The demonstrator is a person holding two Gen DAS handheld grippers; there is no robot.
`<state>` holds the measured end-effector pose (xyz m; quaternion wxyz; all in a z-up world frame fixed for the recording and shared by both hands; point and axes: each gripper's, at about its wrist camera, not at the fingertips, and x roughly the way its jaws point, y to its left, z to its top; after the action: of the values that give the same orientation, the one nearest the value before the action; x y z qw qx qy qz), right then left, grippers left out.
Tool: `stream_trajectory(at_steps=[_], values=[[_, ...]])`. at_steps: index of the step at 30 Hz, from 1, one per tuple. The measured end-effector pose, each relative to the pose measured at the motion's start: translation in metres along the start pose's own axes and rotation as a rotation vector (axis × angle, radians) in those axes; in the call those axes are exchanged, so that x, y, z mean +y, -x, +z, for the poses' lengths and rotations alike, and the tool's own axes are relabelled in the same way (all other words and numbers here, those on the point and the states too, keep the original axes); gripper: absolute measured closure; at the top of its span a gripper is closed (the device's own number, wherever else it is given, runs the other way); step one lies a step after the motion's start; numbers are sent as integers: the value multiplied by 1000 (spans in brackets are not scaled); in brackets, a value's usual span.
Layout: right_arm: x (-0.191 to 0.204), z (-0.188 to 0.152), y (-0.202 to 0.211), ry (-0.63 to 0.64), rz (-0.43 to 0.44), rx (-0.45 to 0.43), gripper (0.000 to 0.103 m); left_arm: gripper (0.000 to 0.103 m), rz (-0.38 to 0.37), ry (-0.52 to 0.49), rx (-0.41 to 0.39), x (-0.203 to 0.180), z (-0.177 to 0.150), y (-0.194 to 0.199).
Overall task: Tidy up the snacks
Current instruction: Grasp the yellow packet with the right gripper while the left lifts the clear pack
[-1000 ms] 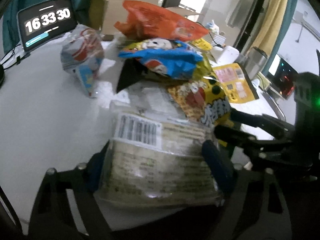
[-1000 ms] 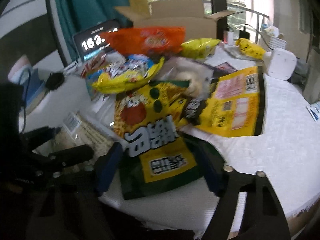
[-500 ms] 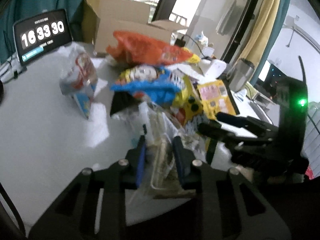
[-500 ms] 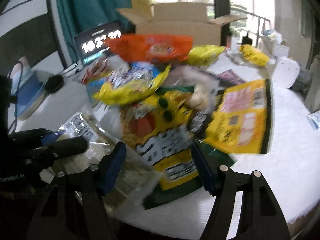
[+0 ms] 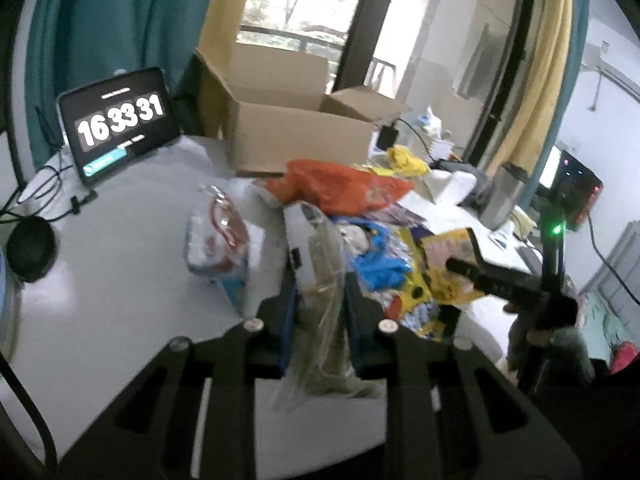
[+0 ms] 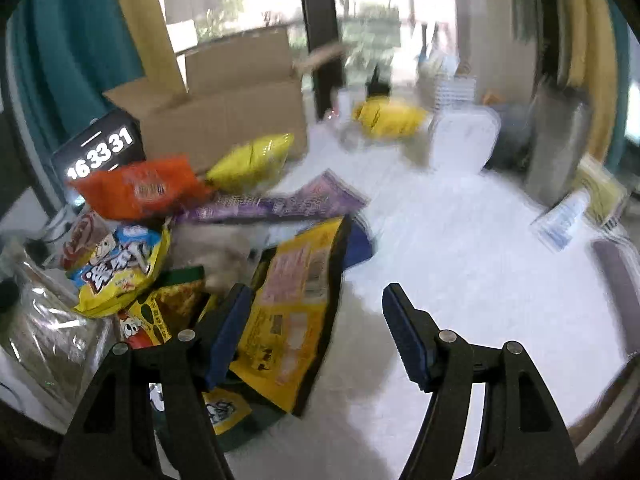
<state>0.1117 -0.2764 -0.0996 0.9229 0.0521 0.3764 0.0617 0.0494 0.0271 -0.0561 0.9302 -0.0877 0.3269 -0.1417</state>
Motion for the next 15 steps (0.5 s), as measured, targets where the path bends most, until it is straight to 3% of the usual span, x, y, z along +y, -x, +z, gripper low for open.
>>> stream_trajectory(at_steps=[5, 6, 7, 8, 15], values=[[14, -8, -29, 31, 102, 94, 33, 81, 28, 22, -32, 7, 8, 5], [19, -9, -32, 52, 85, 102, 40, 81, 29, 24, -43, 8, 11, 8], [23, -11, -33, 73, 81, 107, 62, 81, 29, 22, -57, 8, 13, 11], [27, -12, -33, 85, 93, 110, 73, 81, 28, 17, -73, 8, 16, 14], [30, -11, -13, 134, 51, 45, 89, 82, 17, 0, -140, 11, 37, 21]])
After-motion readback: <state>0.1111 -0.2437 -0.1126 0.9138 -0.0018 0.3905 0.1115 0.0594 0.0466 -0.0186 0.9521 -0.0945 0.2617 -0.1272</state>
